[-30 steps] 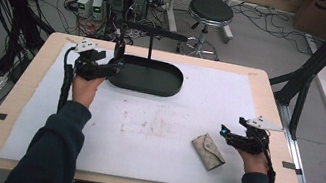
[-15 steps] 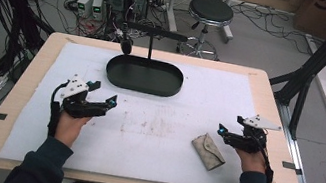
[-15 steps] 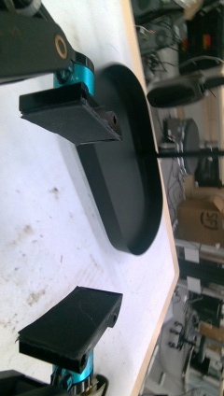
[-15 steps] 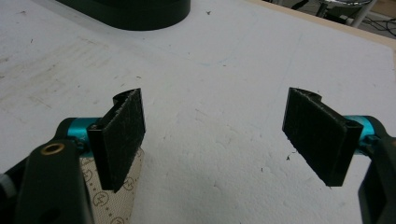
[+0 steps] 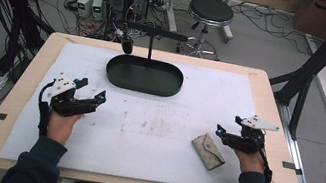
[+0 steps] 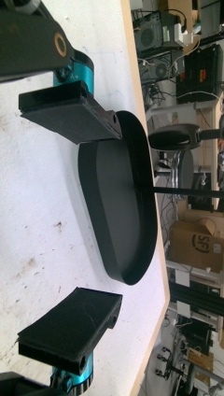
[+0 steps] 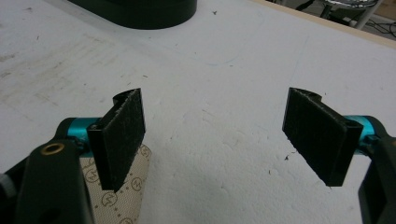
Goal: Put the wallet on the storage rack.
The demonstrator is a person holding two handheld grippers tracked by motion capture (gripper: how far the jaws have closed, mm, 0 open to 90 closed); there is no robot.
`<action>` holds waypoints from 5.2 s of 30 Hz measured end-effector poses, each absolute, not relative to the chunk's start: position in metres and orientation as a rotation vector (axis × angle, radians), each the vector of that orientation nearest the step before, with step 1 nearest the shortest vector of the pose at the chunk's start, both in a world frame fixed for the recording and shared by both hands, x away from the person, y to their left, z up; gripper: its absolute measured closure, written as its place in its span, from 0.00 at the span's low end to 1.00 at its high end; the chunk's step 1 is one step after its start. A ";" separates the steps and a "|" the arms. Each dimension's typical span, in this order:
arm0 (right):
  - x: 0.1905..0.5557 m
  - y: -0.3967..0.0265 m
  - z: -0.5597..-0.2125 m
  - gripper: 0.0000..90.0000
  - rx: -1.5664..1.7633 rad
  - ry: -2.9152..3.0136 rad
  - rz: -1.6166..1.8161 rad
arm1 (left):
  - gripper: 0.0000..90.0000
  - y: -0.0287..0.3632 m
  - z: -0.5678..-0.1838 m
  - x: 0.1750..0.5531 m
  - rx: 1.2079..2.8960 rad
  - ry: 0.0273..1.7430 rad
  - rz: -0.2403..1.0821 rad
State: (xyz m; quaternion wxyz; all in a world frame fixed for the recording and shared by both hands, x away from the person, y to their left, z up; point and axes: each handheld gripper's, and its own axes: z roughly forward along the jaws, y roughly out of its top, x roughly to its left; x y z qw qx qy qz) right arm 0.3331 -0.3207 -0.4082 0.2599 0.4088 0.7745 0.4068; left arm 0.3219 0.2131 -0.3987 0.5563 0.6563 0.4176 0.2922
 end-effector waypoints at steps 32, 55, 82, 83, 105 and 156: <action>0.291 -0.277 -0.431 0.22 1.129 2.309 0.962 | 0.21 0.207 -0.406 0.325 1.610 0.985 0.650; 0.297 -0.273 -0.438 0.44 1.120 2.503 0.801 | 0.23 0.214 -0.412 0.327 1.609 1.033 0.646; 0.433 -0.159 -0.385 0.47 0.790 2.362 1.207 | 0.24 0.214 -0.412 0.325 1.604 1.017 0.659; 0.438 -0.156 -0.385 0.47 0.791 2.353 1.219 | 0.24 0.215 -0.411 0.325 1.605 1.016 0.664; 0.514 -0.097 -0.417 0.45 0.898 2.341 1.043 | 0.25 0.221 -0.412 0.320 1.603 1.020 0.669; 0.343 -0.317 -0.412 0.22 1.090 2.087 1.151 | 0.25 0.218 -0.411 0.325 1.561 1.036 0.653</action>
